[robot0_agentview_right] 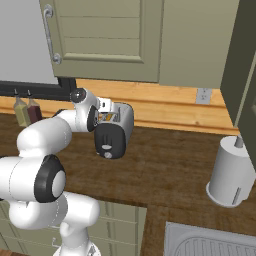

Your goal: Start the toaster. Once the lever pops up, take the bread to the plate on the dining counter.

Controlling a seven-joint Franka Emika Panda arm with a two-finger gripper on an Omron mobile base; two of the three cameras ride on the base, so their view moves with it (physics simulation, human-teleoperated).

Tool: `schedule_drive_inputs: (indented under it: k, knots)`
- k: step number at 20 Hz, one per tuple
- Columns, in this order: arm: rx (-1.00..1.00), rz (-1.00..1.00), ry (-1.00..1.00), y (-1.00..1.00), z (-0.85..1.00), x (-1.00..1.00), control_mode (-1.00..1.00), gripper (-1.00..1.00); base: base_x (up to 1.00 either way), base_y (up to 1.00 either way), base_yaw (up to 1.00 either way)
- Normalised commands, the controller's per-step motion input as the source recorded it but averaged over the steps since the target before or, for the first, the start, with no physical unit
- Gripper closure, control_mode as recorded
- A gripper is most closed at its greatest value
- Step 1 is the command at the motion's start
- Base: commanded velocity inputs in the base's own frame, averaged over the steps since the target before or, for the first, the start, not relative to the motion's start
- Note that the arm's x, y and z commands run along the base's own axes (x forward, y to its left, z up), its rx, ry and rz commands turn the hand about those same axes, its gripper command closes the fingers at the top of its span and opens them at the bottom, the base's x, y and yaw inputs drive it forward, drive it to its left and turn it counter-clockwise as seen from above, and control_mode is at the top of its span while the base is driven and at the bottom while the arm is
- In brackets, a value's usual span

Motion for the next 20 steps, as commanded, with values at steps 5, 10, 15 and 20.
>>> schedule_drive_inputs:
  k: [5, 10, 15, 20]
  knots:
    - [0.00, 0.00, 0.00, 0.00, 0.00, 0.00, -1.00, -1.00, 0.00, 0.00, 0.00]
    - [0.00, 0.00, 0.00, 0.00, 0.00, 0.00, -1.00, -1.00, 0.00, 0.00, 0.00]
    - [0.00, 0.00, 0.00, 0.00, 0.00, 0.00, -1.00, -1.00, 0.00, 0.00, 0.00]
    - [0.00, 0.00, 0.00, 0.00, 0.00, 0.00, -1.00, -1.00, 0.00, 0.00, 0.00]
